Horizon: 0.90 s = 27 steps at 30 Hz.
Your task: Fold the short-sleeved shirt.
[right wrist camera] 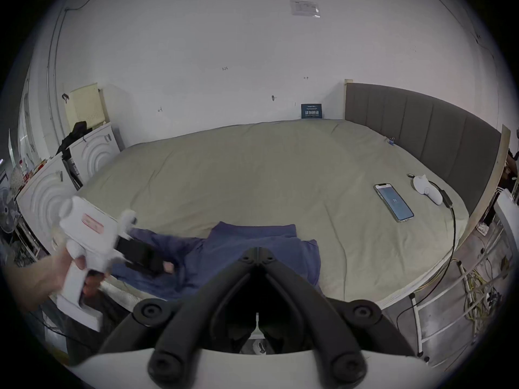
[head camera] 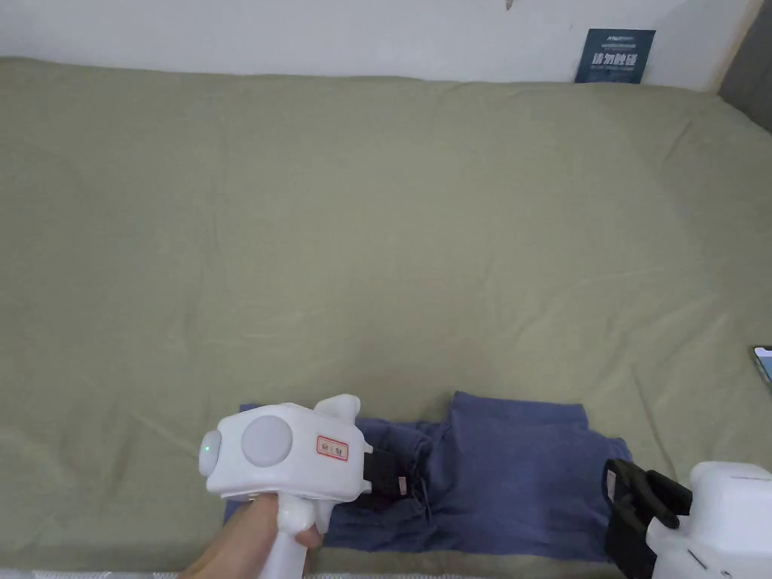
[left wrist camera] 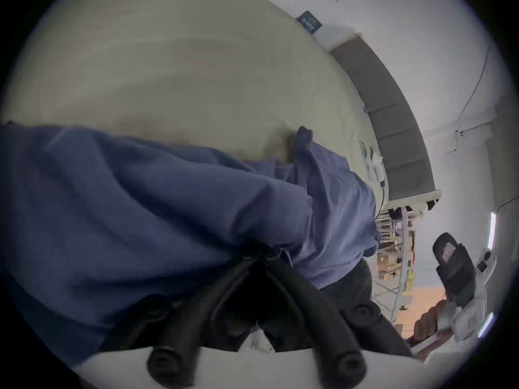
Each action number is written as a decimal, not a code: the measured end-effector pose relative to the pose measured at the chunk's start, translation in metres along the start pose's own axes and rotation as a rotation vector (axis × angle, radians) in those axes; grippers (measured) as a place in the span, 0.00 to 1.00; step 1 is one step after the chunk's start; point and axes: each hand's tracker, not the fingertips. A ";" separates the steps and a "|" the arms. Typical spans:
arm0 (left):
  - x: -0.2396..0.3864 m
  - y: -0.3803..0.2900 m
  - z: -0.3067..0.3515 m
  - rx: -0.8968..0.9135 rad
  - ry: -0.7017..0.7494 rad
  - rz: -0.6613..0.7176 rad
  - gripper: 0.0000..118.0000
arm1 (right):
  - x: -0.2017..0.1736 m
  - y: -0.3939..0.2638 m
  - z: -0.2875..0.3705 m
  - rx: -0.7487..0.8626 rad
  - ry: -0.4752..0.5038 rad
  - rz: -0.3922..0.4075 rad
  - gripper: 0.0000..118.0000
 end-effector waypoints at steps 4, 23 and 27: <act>-0.003 0.002 0.051 0.066 0.004 -0.039 0.00 | -0.005 0.001 -0.006 -0.015 0.005 0.022 0.00; -0.115 0.004 0.151 0.174 -0.002 0.090 0.99 | -0.039 0.009 -0.022 -0.029 0.057 0.061 0.00; -0.130 0.009 0.134 0.138 -0.133 0.170 0.99 | -0.039 0.008 -0.024 -0.043 0.048 0.072 0.00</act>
